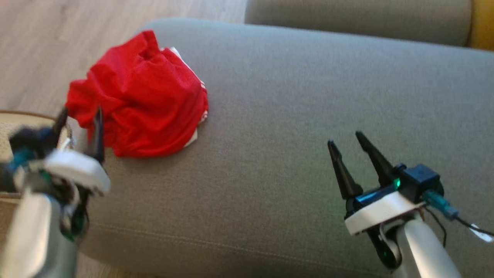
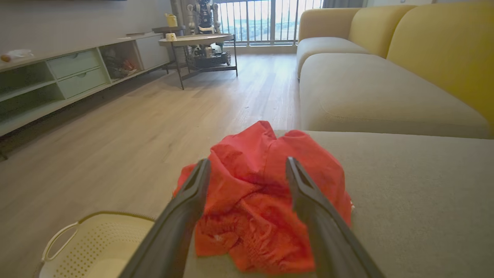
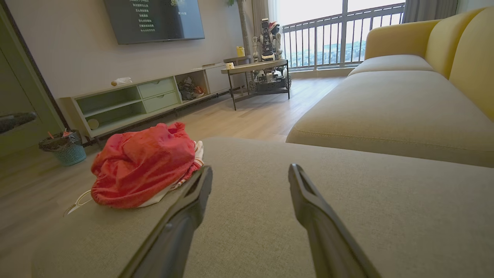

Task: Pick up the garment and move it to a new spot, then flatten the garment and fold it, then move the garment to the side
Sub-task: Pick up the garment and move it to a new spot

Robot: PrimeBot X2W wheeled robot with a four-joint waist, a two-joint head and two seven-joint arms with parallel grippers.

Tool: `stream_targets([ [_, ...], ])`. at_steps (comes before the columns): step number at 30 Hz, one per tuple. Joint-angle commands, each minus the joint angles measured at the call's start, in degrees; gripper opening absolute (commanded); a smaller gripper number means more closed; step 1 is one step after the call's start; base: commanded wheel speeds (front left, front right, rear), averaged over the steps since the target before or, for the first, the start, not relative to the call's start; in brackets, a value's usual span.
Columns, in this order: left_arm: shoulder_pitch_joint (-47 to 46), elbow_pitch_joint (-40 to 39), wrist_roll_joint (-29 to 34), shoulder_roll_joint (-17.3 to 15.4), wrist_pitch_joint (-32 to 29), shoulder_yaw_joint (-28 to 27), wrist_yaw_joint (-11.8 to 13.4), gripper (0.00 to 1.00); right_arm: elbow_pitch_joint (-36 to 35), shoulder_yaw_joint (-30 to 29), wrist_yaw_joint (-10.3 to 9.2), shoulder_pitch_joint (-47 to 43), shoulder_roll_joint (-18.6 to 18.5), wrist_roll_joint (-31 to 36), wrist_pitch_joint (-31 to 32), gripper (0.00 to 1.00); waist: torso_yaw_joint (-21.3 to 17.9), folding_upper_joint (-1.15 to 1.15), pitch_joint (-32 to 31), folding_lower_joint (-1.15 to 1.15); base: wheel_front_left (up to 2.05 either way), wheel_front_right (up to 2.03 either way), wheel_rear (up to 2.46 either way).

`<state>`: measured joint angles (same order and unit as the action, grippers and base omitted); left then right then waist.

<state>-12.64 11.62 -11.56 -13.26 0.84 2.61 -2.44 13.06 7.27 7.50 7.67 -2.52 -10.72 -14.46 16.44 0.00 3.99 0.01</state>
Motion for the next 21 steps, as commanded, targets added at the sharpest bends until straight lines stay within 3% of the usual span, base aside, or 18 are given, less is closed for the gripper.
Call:
stream_targets([
  [1, -4.96, -0.97, -0.67, -2.68, -1.80, -2.17, -0.95, 1.00, -2.49, 1.00, -0.01, 2.72, -0.35, 0.78, -0.49, 1.00, -2.41, 0.00, 3.73, -0.01, 0.00, 0.00, 0.00],
  [2, -9.28, 0.69, -1.97, -4.39, -5.04, -1.79, -2.46, 1.00, -3.48, 0.71, -0.01, 3.79, -0.35, 1.32, -0.43, 1.00, -3.37, 0.00, 5.77, -0.01, 0.00, 0.00, 0.00],
  [7, -18.65, 5.39, -4.20, -8.06, -11.85, 0.21, -4.22, 1.00, -6.83, 0.39, -0.01, 6.10, -0.35, 1.51, -0.27, 1.00, -5.75, 0.00, 10.68, -0.01, 0.00, 0.00, 0.00],
  [21, -32.26, 22.23, -8.04, -12.98, -20.53, 7.70, -5.01, 1.00, -11.13, -0.10, -0.01, 7.21, -0.35, 2.16, 0.28, 1.00, -8.59, 0.00, 16.10, -0.01, 0.00, 0.00, 0.00],
])
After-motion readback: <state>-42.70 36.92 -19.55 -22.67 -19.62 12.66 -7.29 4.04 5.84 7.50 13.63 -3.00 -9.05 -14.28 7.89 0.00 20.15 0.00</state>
